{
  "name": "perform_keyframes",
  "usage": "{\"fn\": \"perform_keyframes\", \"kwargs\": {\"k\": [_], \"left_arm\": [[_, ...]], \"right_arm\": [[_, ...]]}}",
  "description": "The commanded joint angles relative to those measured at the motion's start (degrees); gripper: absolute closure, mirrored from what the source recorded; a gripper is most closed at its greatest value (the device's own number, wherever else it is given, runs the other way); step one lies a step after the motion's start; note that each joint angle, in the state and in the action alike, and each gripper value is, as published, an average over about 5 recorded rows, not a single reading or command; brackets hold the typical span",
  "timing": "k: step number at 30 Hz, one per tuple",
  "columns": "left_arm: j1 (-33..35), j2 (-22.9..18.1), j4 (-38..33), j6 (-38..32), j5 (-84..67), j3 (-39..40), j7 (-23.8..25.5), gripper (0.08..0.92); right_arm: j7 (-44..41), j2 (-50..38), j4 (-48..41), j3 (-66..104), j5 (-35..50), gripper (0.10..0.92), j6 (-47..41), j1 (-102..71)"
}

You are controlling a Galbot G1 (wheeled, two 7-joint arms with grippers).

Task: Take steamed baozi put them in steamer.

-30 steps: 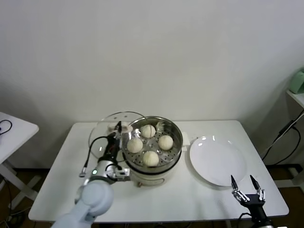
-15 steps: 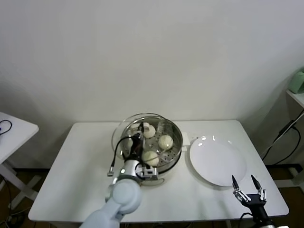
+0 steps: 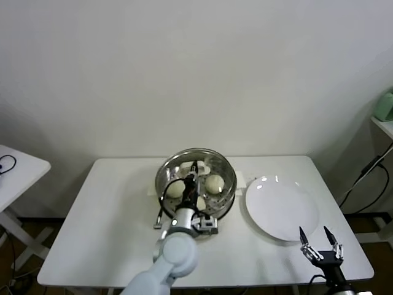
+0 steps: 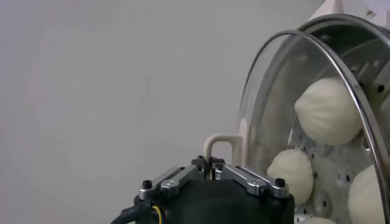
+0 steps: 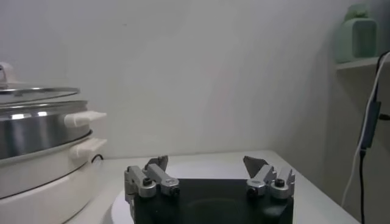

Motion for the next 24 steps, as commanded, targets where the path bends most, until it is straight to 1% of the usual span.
{"fn": "perform_keyframes", "kwargs": {"k": [1, 16, 24], "left_arm": [[0.1, -1.8, 1.3, -0.5, 2.3, 1.0, 0.2, 0.858], [0.9, -1.6, 2.0, -3.9, 9.2, -1.8, -0.6, 0.858], [1.4, -1.6, 2.8, -4.1, 9.2, -2.0, -0.5, 0.858]], "right_arm": [[0.0, 0.1, -0.3, -0.1, 0.2, 0.203, 0.0, 0.1], [-0.3, 0.1, -0.4, -0.5, 0.9, 0.203, 0.2, 0.2], [-0.4, 0.1, -0.5, -0.6, 0.9, 0.203, 0.2, 0.3]]}}
